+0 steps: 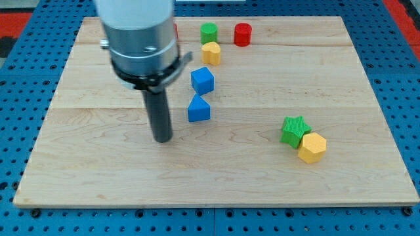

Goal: Move the blue triangle left to the green star

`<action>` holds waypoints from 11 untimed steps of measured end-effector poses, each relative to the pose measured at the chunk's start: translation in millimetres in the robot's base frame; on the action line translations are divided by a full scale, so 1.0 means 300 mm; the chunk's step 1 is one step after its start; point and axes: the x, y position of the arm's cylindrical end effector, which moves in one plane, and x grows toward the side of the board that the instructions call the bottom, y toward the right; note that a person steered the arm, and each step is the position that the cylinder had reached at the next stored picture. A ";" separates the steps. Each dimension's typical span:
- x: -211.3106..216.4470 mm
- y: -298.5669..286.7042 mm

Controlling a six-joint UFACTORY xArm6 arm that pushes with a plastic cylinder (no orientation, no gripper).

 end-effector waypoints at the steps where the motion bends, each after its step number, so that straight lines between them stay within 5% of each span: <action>1: -0.203 -0.013; 3: -0.175 0.474; 4: -0.239 0.122; 6: -0.160 0.539; 7: -0.273 0.311; 8: -0.182 0.224; 10: -0.050 0.607; 11: -0.139 0.340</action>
